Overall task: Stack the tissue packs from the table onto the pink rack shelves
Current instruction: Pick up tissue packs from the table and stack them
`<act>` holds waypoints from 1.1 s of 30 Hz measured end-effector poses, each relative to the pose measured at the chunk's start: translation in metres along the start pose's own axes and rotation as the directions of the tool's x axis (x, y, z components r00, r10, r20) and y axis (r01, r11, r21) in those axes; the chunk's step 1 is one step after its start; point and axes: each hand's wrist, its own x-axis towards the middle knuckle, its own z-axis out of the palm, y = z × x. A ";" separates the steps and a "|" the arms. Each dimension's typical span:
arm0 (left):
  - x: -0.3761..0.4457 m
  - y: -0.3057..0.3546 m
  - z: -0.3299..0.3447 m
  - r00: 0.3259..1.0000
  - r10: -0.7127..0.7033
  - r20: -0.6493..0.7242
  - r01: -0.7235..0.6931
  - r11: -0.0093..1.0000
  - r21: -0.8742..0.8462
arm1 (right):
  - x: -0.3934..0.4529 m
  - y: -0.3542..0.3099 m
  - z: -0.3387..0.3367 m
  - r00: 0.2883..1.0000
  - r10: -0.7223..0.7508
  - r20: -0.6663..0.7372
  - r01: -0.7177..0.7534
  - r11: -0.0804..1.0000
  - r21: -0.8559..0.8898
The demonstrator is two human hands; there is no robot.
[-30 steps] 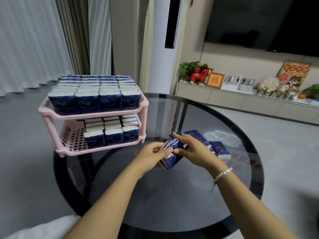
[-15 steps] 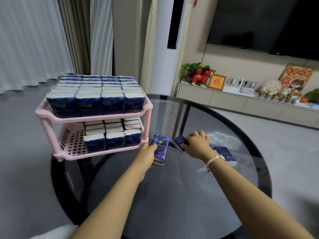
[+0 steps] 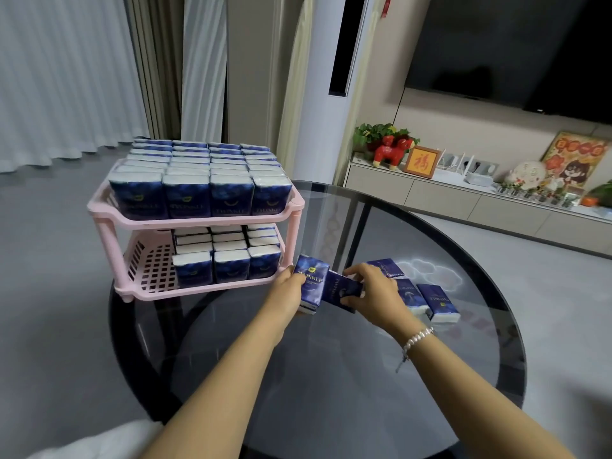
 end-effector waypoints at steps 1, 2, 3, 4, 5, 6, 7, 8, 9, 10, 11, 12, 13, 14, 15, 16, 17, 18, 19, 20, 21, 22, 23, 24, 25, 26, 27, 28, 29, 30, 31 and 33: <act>-0.001 0.001 -0.001 1.000 0.013 -0.008 -0.013 1.000 0.016 | -0.004 0.000 -0.001 0.997 0.052 -0.051 -0.046 0.992 0.116; -0.001 0.001 -0.003 1.000 0.020 -0.014 -0.020 0.999 0.029 | -0.008 0.000 -0.003 0.990 0.115 -0.081 -0.093 0.968 0.235; -0.003 0.002 -0.003 1.000 0.021 -0.014 -0.021 0.999 0.041 | -0.012 -0.001 -0.007 0.982 0.164 -0.095 -0.123 0.931 0.343; -0.004 0.003 -0.004 1.000 0.016 -0.006 -0.016 0.998 0.058 | -0.016 0.000 -0.011 0.975 0.197 -0.099 -0.137 0.892 0.431; -0.003 0.002 -0.005 1.000 0.007 0.001 -0.007 0.997 0.081 | -0.019 0.001 -0.016 0.972 0.215 -0.096 -0.140 0.856 0.499; -0.003 0.001 -0.005 1.000 -0.009 0.008 0.008 0.994 0.109 | -0.022 0.002 -0.021 0.972 0.217 -0.090 -0.133 0.824 0.550; -0.003 0.000 -0.005 1.000 -0.020 0.013 0.019 0.992 0.129 | -0.024 0.004 -0.025 0.976 0.204 -0.076 -0.120 0.797 0.592; -0.004 0.001 -0.005 0.999 -0.036 0.019 0.033 0.990 0.135 | -0.026 0.005 -0.029 0.983 0.175 -0.049 -0.106 0.768 0.632; -0.005 0.000 -0.004 0.998 -0.049 0.027 0.045 0.990 0.132 | -0.029 0.005 -0.032 0.991 0.136 -0.014 -0.091 0.737 0.670; -0.006 0.000 -0.004 0.997 -0.059 0.042 0.053 0.990 0.132 | -0.031 0.005 -0.034 0.995 0.096 0.010 -0.075 0.711 0.699; -0.007 0.000 -0.003 0.996 -0.063 0.059 0.054 0.989 0.136 | -0.033 0.002 -0.036 0.998 0.064 0.019 -0.058 0.689 0.722; -0.009 0.001 -0.003 0.994 -0.074 0.081 0.062 0.988 0.141 | -0.034 0.000 -0.037 0.999 0.051 0.017 -0.047 0.676 0.735; -0.009 0.000 -0.002 0.992 -0.077 0.099 0.063 0.988 0.138 | -0.035 -0.004 -0.039 0.999 0.049 0.012 -0.041 0.663 0.748; -0.010 0.000 -0.002 0.989 -0.085 0.118 0.069 0.989 0.131 | -0.034 -0.007 -0.039 0.999 0.053 0.004 -0.037 0.655 0.755; -0.010 -0.001 -0.002 0.986 -0.092 0.138 0.075 0.990 0.123 | -0.034 -0.011 -0.039 0.998 0.056 -0.004 -0.033 0.651 0.759; -0.010 -0.001 -0.002 0.982 -0.101 0.159 0.081 0.989 0.127 | -0.032 -0.014 -0.037 0.998 0.055 -0.013 -0.027 0.659 0.752; -0.011 -0.001 -0.001 0.979 -0.098 0.178 0.076 0.989 0.130 | -0.031 -0.018 -0.035 0.998 0.052 -0.023 -0.018 0.671 0.741; -0.011 -0.002 -0.001 0.977 -0.096 0.191 0.071 0.989 0.133 | -0.030 -0.021 -0.032 0.998 0.050 -0.038 -0.007 0.689 0.725; -0.012 -0.002 0.000 0.975 -0.087 0.203 0.063 0.990 0.126 | -0.028 -0.025 -0.029 0.997 0.047 -0.059 0.008 0.706 0.709; -0.013 -0.002 0.000 0.974 -0.082 0.211 0.059 0.992 0.114 | -0.027 -0.028 -0.026 0.996 0.042 -0.084 0.027 0.725 0.688; -0.014 -0.002 0.001 0.972 -0.080 0.219 0.060 0.994 0.094 | -0.027 -0.031 -0.022 0.993 0.036 -0.109 0.046 0.744 0.667; -0.014 -0.003 0.002 0.971 -0.084 0.226 0.068 0.995 0.078 | -0.026 -0.034 -0.018 0.991 0.033 -0.133 0.062 0.758 0.650; -0.013 -0.005 0.002 0.969 -0.085 0.233 0.069 0.995 0.078 | -0.026 -0.036 -0.015 0.988 0.037 -0.151 0.070 0.764 0.642; -0.014 -0.006 0.003 0.965 -0.079 0.249 0.057 0.994 0.092 | -0.026 -0.038 -0.012 0.985 0.047 -0.165 0.071 0.763 0.642; -0.014 -0.007 0.004 0.962 -0.064 0.266 0.035 0.993 0.112 | -0.026 -0.039 -0.010 0.983 0.059 -0.176 0.070 0.757 0.649; -0.014 -0.009 0.004 0.959 -0.051 0.279 0.015 0.991 0.130 | -0.025 -0.039 -0.009 0.981 0.068 -0.183 0.070 0.752 0.655; -0.013 -0.011 0.004 0.958 -0.037 0.285 -0.007 0.988 0.151 | -0.024 -0.038 -0.008 0.981 0.069 -0.181 0.068 0.752 0.656; -0.013 -0.012 0.005 0.959 -0.023 0.282 -0.027 0.985 0.172 | -0.023 -0.037 -0.008 0.983 0.062 -0.174 0.067 0.758 0.649; -0.011 -0.014 0.006 0.962 -0.018 0.271 -0.032 0.983 0.180 | -0.022 -0.036 -0.009 0.985 0.052 -0.162 0.064 0.765 0.641; -0.010 -0.014 0.007 0.967 -0.019 0.254 -0.026 0.984 0.173 | -0.022 -0.034 -0.011 0.988 0.042 -0.149 0.063 0.772 0.632; -0.009 -0.015 0.009 0.970 -0.023 0.243 -0.015 0.988 0.157 | -0.021 -0.032 -0.014 0.990 0.037 -0.140 0.059 0.780 0.623; -0.009 -0.014 0.012 0.975 -0.028 0.221 -0.001 0.991 0.133 | -0.018 -0.023 -0.020 0.987 0.063 -0.146 0.033 0.817 0.576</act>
